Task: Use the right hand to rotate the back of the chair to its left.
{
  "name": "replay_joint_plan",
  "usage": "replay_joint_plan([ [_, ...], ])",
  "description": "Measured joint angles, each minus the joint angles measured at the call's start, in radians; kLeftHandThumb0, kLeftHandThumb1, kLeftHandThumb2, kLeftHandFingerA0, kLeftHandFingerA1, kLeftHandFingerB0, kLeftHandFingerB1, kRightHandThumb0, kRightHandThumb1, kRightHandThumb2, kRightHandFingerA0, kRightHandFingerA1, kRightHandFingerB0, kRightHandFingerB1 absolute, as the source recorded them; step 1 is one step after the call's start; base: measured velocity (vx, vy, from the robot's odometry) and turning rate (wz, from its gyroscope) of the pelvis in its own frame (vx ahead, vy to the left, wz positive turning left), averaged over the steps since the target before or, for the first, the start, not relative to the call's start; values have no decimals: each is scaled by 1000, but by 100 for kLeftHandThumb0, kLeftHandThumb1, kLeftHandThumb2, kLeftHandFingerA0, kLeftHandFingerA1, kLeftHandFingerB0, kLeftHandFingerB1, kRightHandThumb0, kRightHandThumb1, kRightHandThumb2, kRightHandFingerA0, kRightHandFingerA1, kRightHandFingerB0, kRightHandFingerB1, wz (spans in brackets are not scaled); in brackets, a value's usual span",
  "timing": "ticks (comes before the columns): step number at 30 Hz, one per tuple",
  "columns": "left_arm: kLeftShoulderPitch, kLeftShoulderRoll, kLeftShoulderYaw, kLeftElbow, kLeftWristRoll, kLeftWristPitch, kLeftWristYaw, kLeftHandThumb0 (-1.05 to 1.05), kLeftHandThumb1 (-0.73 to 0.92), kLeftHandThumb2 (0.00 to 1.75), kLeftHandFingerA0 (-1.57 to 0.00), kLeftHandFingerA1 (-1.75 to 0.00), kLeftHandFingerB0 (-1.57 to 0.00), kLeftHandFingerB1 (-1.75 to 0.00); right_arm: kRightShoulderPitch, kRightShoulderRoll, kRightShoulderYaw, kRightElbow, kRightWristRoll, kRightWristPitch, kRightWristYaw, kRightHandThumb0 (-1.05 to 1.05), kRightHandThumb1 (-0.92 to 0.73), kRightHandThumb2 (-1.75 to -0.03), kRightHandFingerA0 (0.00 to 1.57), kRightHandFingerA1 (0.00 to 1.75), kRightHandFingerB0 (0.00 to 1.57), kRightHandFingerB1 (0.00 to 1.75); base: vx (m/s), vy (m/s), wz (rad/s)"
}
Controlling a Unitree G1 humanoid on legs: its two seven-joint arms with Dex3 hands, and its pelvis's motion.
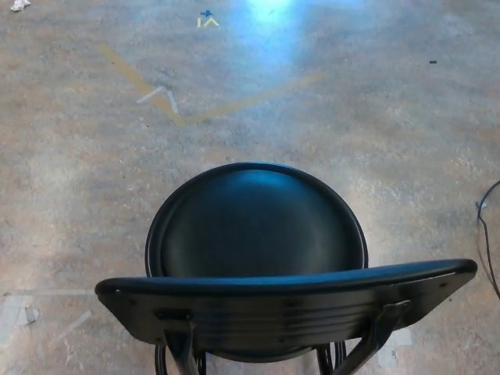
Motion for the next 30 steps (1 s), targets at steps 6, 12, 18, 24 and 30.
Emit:
replay_joint_plan([
  [6,0,0,14,5,-3,-12,1,-49,73,62,-63,-51,-61,-46,0,-1,-16,6,6,-36,-6,-88,-65,-95,0,2,0,0,0,0,0],
  [12,3,-1,23,12,-2,-21,4,-49,74,62,-62,-50,-60,-45,-36,-51,-25,-33,16,-97,21,-94,-59,-90,0,0,0,0,0,0,0],
  [18,-2,-2,22,13,-2,-21,7,-48,73,62,-64,-51,-61,-46,-65,-105,-6,-119,27,-191,104,-97,-57,-89,0,0,0,0,0,0,0],
  [24,-3,-3,22,14,-2,-22,10,-48,73,62,-66,-51,-63,-46,-49,-142,34,-278,39,-264,202,-94,-46,-84,0,0,0,0,0,0,0],
  [30,-3,-3,22,15,-2,-23,10,-47,72,61,-65,-50,-62,-46,15,-185,82,-529,42,-286,276,-99,-61,-58,0,0,0,0,0,0,0],
])
